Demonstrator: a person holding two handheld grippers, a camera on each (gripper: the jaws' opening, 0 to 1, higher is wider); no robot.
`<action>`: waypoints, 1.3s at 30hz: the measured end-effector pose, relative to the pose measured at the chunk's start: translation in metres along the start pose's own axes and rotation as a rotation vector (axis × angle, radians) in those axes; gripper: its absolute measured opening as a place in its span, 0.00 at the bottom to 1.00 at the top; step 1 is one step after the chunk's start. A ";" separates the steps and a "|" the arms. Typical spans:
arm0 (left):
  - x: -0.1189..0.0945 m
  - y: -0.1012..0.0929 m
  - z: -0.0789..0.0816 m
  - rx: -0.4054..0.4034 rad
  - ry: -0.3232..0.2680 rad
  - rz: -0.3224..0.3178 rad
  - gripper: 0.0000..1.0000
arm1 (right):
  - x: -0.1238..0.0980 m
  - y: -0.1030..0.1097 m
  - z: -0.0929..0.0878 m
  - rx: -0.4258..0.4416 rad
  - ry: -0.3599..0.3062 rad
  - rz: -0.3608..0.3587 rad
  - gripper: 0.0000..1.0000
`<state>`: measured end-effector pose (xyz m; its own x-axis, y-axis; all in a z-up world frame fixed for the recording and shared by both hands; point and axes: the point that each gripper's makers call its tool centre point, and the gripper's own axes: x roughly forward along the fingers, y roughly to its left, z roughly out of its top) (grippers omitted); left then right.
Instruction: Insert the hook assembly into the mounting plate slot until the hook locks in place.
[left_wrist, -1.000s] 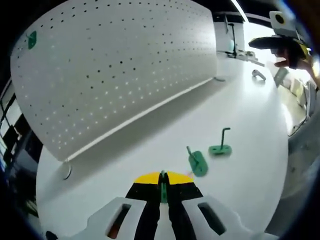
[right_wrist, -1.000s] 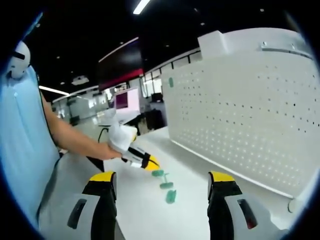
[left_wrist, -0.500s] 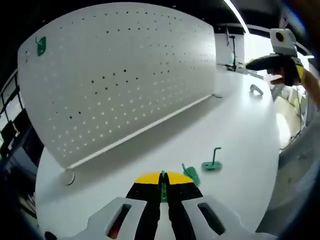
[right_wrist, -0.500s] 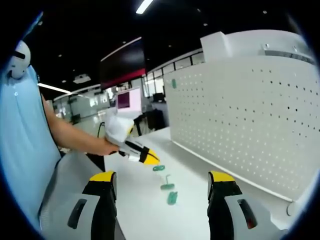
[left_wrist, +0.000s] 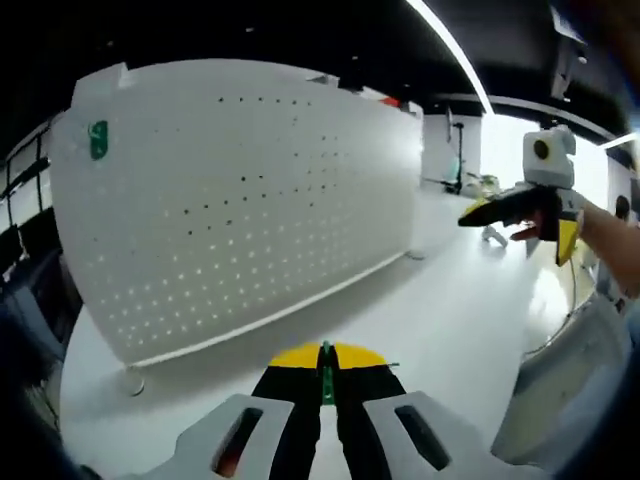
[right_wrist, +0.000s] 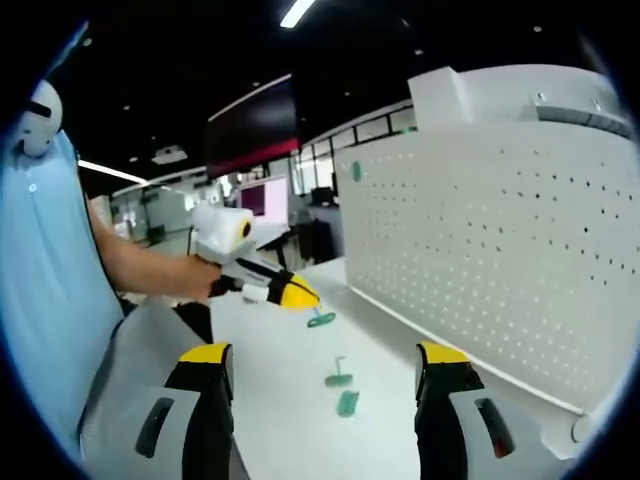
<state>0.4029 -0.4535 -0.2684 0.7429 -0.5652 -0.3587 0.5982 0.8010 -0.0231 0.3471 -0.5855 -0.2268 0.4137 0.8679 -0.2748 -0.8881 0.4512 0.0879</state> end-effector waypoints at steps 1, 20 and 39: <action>-0.003 -0.004 0.006 -0.002 -0.013 -0.013 0.03 | 0.001 0.001 0.000 0.000 0.000 0.002 0.75; -0.037 -0.059 0.067 -0.045 -0.212 -0.232 0.03 | 0.009 0.015 0.014 -0.034 -0.013 0.055 0.70; -0.067 -0.109 0.093 -0.008 -0.339 -0.576 0.02 | 0.003 0.044 0.034 -0.035 -0.069 0.179 0.57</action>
<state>0.3160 -0.5216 -0.1554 0.3593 -0.9328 0.0267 0.9264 0.3531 -0.1304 0.3160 -0.5557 -0.1910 0.2601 0.9465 -0.1909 -0.9547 0.2816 0.0956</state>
